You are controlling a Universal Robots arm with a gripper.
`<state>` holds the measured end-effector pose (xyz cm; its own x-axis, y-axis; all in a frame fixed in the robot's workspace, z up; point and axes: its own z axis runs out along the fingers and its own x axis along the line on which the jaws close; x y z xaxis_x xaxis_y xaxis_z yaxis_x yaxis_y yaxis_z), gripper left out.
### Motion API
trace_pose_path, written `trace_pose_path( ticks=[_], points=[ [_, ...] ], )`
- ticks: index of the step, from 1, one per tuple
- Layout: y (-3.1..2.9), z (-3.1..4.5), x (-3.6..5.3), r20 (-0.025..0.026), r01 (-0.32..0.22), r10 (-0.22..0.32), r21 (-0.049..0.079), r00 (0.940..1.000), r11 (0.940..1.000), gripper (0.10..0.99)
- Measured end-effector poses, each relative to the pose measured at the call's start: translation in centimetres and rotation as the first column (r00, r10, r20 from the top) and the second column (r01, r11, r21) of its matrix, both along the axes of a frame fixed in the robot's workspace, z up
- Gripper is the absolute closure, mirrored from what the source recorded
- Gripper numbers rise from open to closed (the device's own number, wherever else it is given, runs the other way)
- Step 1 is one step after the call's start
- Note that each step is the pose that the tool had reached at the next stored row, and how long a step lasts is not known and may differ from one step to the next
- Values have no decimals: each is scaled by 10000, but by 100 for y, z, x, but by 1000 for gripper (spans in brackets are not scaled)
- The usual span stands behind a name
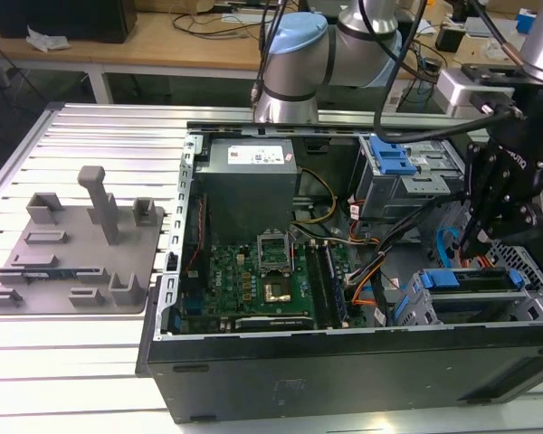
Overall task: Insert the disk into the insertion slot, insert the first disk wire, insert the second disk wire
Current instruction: 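Insert the second disk wire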
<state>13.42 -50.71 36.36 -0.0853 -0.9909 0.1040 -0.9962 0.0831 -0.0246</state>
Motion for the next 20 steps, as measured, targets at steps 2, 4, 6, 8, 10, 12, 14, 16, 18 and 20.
trace_pose_path(
  ticks=[2,4,6,8,10,12,14,16,18,20],
  points=[
    [-22,1,6,1,-46,46,9,10000,10000,925],
    [-45,0,13,0,-102,102,24,9999,9999,925],
    [-59,0,23,1,-146,146,31,9999,9999,925],
    [-77,0,55,1,-219,219,36,9998,9998,925],
    [-87,0,87,1,-263,263,38,9997,9996,925],
    [-105,-2,112,1,-293,293,46,9996,9996,925],
    [-106,-2,112,1,-294,294,49,9996,9996,925],
    [-108,-2,112,0,-294,294,49,9996,9996,925],
    [-109,-2,112,4,-295,295,80,9996,9995,925],
    [-109,-5,113,13,-297,297,163,9996,9994,925]
  ],
)
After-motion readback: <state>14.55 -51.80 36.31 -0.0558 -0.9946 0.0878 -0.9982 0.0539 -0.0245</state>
